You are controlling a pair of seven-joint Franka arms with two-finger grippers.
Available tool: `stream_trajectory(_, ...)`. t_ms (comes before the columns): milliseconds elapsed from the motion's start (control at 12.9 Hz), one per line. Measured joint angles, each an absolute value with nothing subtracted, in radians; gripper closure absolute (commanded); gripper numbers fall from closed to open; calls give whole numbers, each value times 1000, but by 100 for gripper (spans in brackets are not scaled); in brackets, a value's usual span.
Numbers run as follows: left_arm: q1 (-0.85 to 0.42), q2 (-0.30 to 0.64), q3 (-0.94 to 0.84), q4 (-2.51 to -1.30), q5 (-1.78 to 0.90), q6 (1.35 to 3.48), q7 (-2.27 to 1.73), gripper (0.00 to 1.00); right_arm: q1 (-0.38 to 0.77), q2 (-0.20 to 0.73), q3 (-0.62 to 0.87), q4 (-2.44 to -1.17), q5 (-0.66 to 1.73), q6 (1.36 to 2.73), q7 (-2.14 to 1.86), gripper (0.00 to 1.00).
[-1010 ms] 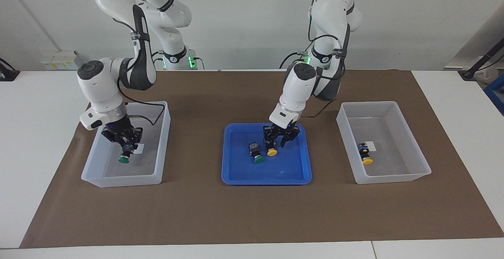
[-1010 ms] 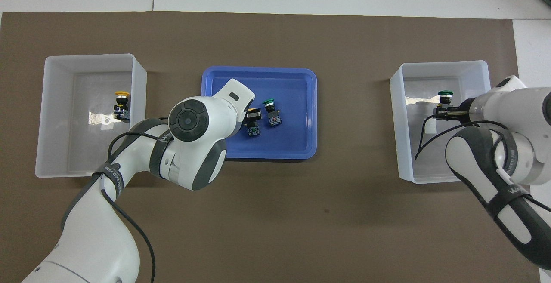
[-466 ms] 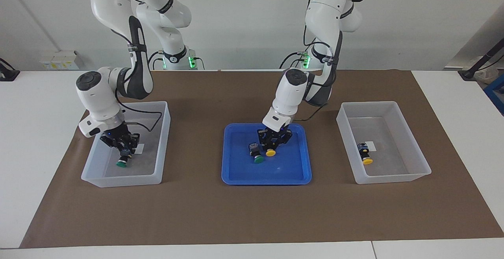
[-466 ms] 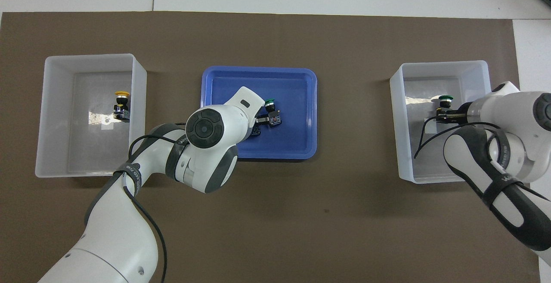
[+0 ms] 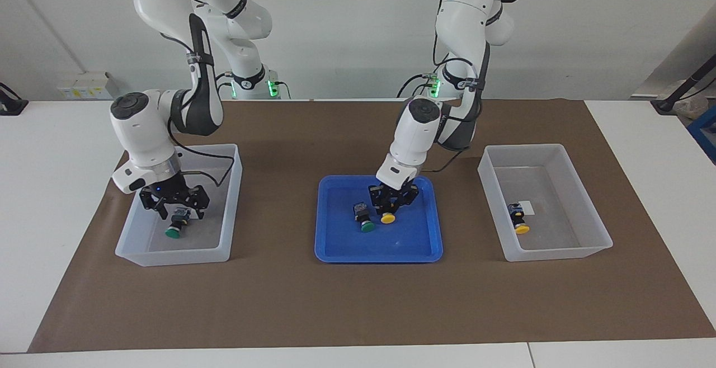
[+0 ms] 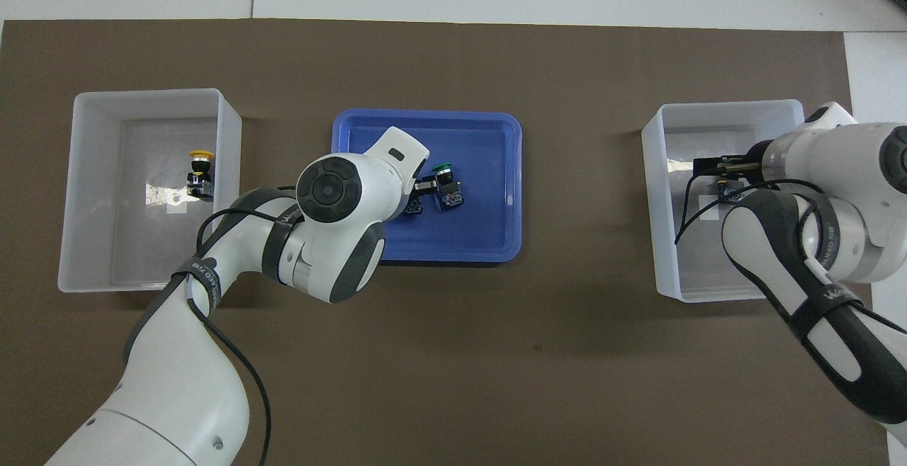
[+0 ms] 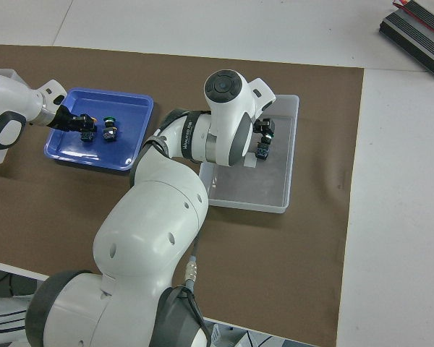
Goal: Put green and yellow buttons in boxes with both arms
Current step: 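Place the yellow button in the left box while the right gripper grasps another green button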
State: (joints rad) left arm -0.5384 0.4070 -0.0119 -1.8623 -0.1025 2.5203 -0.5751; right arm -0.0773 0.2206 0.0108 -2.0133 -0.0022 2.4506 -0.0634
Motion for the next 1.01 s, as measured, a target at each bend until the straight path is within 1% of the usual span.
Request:
stream_trajectory(233, -467, 391, 3, -1755, -103, 2392, -575, 100, 27, 209, 14, -1854, -2, 2241, 86, 0)
stream_trajectory(388, -388, 350, 5, -1705, -102, 2271, -558, 100, 109, 210, 16, -1794, -2, 2194, 163, 0)
stream_trajectory(544, -303, 297, 7, -1663, -102, 2141, -493, 100, 189, 217, 17, -1787, -2, 2194, 224, 0)
stream_trajectory(699, -215, 265, 8, -1624, -102, 2032, -392, 100, 266, 234, 18, -1786, -2, 2226, 272, 0)
stream_trajectory(854, -119, 259, 10, -1599, -102, 1967, -232, 100, 343, 272, 19, -1786, -2, 2311, 289, 0)
stream_trajectory(1010, -27, 261, 10, -1603, -103, 1955, -63, 100, 395, 318, 19, -1786, -2, 2364, 297, 0)
